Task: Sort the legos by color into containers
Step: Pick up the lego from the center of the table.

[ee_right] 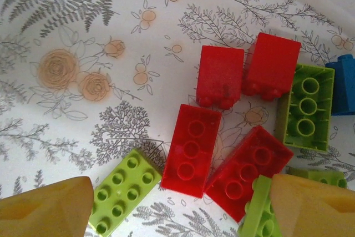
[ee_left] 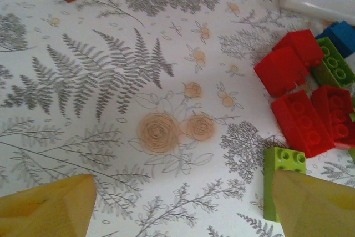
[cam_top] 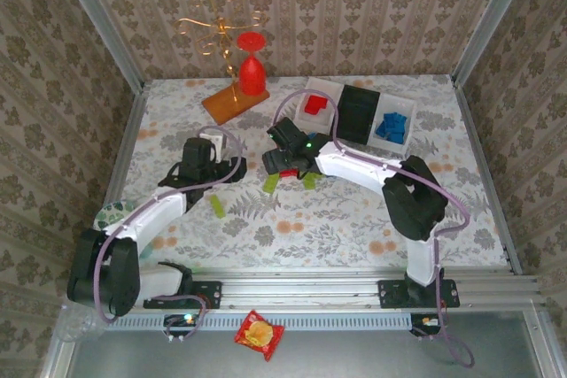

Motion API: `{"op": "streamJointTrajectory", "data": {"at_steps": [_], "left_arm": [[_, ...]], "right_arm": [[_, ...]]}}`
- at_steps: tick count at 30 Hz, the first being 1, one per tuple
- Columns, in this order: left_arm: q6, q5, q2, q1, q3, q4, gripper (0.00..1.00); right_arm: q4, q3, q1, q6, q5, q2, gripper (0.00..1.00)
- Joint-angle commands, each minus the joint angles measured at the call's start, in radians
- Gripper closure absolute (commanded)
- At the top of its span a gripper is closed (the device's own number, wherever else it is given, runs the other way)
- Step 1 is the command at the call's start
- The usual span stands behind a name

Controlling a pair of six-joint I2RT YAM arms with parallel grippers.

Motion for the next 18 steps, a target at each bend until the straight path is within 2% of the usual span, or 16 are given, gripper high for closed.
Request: {"op": "streamJointTrajectory", "data": {"at_steps": [1, 4, 11, 18], "left_arm": [[0.003, -0.001, -0.032, 0.048, -0.031, 0.004, 0.15], [-0.01, -0.005, -0.056, 0.079, -0.049, 0.014, 0.15], [-0.013, -0.033, -0.084, 0.088, -0.073, 0.03, 0.15], [-0.011, -0.026, -0.07, 0.09, -0.07, 0.035, 0.14]], "right_arm": [[-0.093, 0.075, -0.002, 0.027, 0.048, 0.063, 0.18], [-0.143, 0.144, -0.006, 0.033, 0.051, 0.117, 0.23], [-0.256, 0.302, -0.009, 0.003, 0.065, 0.238, 0.32], [-0.265, 0.314, -0.04, 0.004, 0.036, 0.269, 0.4]]}}
